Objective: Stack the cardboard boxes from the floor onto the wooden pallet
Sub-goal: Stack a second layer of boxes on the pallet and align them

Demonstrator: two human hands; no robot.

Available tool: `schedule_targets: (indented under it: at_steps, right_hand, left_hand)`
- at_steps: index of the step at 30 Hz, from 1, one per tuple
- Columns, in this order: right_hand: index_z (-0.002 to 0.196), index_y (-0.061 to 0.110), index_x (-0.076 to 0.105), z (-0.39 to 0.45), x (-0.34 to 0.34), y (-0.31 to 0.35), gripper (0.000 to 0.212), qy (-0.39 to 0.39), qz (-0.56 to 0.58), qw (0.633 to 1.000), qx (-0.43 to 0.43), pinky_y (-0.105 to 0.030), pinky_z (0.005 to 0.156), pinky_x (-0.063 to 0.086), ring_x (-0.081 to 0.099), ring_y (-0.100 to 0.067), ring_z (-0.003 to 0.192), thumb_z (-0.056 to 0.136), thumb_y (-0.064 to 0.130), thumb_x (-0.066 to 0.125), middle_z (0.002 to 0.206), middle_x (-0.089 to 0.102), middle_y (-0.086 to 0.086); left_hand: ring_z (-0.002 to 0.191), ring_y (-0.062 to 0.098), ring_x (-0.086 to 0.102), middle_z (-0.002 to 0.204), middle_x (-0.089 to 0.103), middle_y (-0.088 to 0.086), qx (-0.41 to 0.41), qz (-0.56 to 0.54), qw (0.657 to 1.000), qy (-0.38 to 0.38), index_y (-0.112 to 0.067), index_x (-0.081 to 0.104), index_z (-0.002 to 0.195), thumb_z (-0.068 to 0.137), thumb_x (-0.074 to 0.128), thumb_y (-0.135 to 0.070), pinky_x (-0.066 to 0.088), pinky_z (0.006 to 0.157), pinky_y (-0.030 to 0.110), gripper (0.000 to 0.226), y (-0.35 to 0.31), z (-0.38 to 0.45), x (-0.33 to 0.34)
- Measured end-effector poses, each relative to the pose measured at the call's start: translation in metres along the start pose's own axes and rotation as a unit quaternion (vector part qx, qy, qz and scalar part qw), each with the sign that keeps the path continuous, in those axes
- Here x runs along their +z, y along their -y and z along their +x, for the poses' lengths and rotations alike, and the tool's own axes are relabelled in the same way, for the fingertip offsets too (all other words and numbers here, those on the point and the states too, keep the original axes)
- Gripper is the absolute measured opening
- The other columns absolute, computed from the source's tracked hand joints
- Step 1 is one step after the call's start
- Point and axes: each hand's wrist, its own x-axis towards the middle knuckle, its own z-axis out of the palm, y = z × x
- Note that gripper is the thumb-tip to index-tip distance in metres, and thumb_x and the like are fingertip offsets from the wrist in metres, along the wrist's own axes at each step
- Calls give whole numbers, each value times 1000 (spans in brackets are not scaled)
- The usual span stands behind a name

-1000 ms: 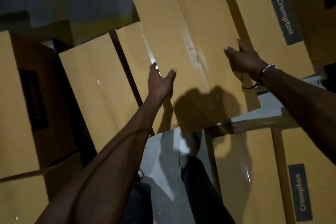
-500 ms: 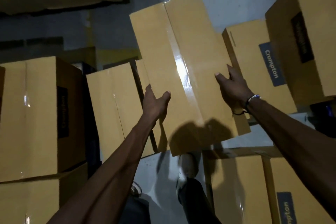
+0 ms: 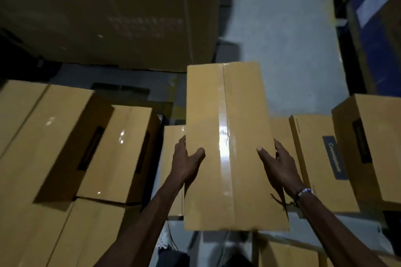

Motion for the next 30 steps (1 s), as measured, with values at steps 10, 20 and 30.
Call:
schedule_targets:
  at_steps: [10,20,30]
  right_hand:
    - [132,32,55,-98,53,153,44,58,34,996,-67,-35,93,44,59,-19,118,93,44,72,126,63,8]
    - [150,19,38,-149,193,239,77,81,23,995,-57,-39,95,43,50,-23,123,88,44,77,146,53,-4]
    - [152,16,33,-150,365,265,83,83,2,996,20,-37,95,41,46,-19,117,87,38,80,144,51,-6]
  left_hand:
    - [127,20,54,142,51,-4,19,0,997,-78,-25,43,153,88,69,-58,48,109,43,77,-41,-93,-172]
    - [123,15,58,137,57,-8,15,33,998,-60,-28,49,147,87,66,-61,49,102,36,70,30,-77,-335]
    - [125,19,56,143,54,-7,-18,12,1000,-15,-29,32,155,85,70,-58,49,108,45,85,117,-1,-459]
